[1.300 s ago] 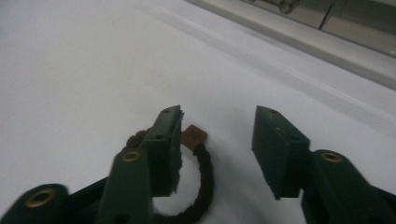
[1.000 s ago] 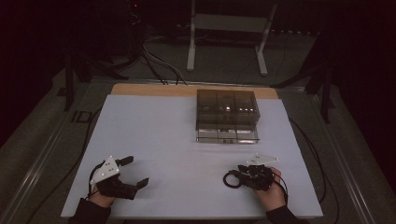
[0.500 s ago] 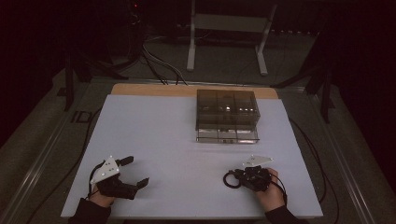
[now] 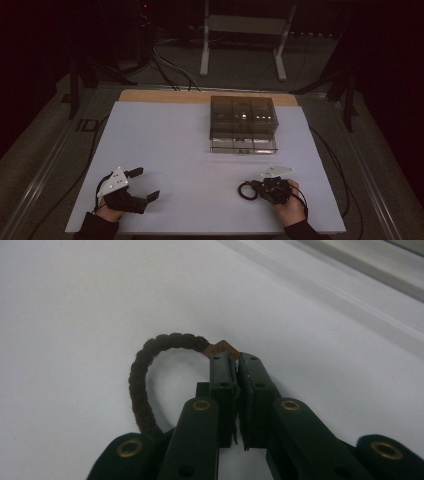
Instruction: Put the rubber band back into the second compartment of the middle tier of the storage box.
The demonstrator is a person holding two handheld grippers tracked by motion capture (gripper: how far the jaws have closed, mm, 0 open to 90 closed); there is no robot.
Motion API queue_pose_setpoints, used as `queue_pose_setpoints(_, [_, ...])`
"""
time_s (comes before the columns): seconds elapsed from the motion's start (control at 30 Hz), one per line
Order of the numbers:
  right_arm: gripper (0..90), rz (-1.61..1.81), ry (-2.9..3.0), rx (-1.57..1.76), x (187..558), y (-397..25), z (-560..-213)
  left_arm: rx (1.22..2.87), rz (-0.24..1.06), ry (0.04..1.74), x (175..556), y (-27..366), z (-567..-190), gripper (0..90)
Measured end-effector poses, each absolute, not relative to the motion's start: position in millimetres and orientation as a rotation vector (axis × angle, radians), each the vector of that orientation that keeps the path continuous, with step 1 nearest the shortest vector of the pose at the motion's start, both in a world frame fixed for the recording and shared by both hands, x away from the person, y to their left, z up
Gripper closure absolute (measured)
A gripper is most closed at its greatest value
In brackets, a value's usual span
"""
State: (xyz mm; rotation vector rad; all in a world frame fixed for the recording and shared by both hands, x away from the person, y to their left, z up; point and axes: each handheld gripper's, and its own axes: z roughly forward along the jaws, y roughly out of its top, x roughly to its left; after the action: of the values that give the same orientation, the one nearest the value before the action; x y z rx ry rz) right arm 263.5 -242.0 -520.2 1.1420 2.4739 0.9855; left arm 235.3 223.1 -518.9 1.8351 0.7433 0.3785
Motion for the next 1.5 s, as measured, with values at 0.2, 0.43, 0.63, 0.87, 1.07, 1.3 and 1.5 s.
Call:
queue_pose_setpoints(0.2, [85.9,0.999,2.469,1.139,263.0,-243.3,-515.7,1.84,0.378,0.744,235.4,222.6,-519.3,0.4])
queue_pose_setpoints(0.43, [85.9,1.009,2.471,1.127,262.4,-242.6,-511.6,1.833,0.376,0.747,235.8,222.8,-519.1,0.4])
queue_pose_setpoints(0.63, [85.9,1.012,2.471,1.111,261.8,-241.1,-507.3,1.833,0.375,0.748,235.9,222.5,-519.2,0.4])
queue_pose_setpoints(0.87, [85.9,1.017,2.471,1.11,262.8,-241.0,-502.6,1.832,0.374,0.751,235.8,222.9,-519.4,0.4])
queue_pose_setpoints(1.07, [85.9,1.028,2.461,1.106,264.3,-242.0,-497.3,1.831,0.375,0.752,236.0,222.9,-519.4,0.3])
queue_pose_setpoints(1.3, [85.9,1.026,2.465,1.078,264.7,-239.3,-492.1,1.837,0.376,0.748,235.7,222.7,-519.3,0.3])
queue_pose_setpoints(1.5, [85.9,1.02,2.471,1.059,267.6,-237.9,-488.3,1.837,0.378,0.747,235.5,222.7,-519.2,0.4])
